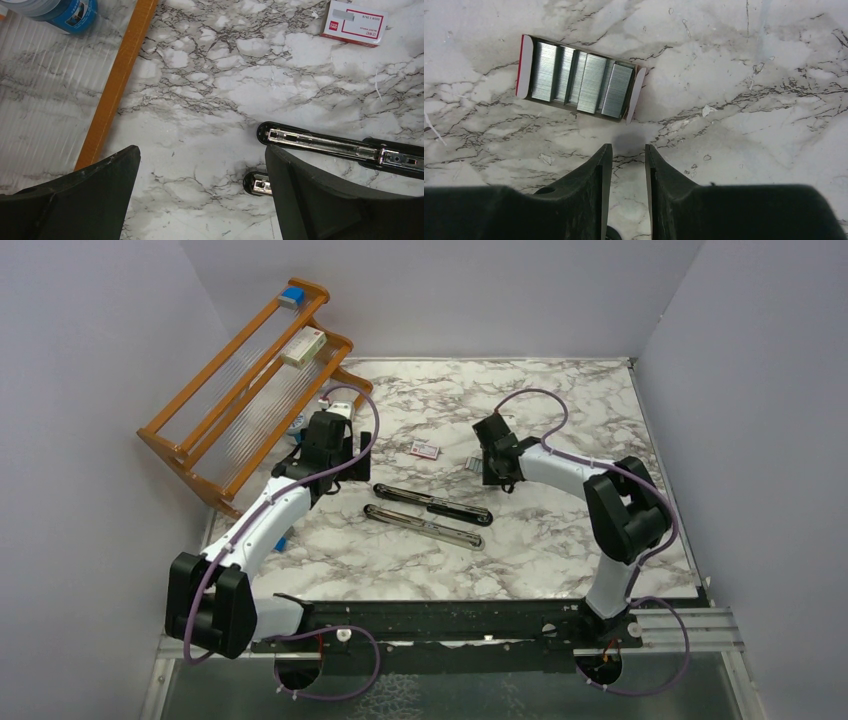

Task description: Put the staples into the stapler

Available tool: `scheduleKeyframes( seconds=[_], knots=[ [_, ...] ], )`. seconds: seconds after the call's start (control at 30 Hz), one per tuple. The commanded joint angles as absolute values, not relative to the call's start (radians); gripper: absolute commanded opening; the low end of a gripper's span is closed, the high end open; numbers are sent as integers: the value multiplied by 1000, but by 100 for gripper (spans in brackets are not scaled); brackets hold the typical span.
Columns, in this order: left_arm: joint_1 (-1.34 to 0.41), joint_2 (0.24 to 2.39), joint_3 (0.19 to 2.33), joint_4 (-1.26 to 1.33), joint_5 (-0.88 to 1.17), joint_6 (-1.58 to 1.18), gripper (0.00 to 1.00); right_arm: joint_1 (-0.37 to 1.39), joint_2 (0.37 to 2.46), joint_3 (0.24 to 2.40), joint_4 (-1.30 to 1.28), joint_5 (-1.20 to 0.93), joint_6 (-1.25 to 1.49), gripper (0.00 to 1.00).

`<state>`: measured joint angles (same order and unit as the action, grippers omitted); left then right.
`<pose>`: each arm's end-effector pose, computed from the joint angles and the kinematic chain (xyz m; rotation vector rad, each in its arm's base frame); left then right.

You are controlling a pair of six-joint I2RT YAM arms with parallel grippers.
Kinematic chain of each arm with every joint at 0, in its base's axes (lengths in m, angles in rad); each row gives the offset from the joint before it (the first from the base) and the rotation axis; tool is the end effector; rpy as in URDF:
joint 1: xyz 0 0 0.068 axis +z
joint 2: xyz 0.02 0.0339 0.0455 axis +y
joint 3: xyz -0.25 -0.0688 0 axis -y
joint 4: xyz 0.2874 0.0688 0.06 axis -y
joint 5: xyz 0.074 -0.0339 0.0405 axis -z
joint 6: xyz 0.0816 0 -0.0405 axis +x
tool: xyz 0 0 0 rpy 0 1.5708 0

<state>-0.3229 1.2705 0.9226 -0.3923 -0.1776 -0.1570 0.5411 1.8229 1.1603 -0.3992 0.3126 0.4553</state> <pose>0.3371 -0.0976 0.2067 0.1004 2.2949 -0.0420 0.3727 0.1947 0.0937 -0.0049 2.5519 -0.0360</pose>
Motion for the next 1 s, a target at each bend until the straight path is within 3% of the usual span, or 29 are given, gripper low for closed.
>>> scheduleKeyframes(
  seconds=[0.0, 0.97],
  knots=[
    [-326, 1280, 924, -398, -195, -146, 98, 532, 1854, 1186, -411, 320, 443, 33],
    [-327, 1287, 927, -404, -239, -146, 98, 502, 1946, 1280, -432, 402, 404, 32]
  ],
)
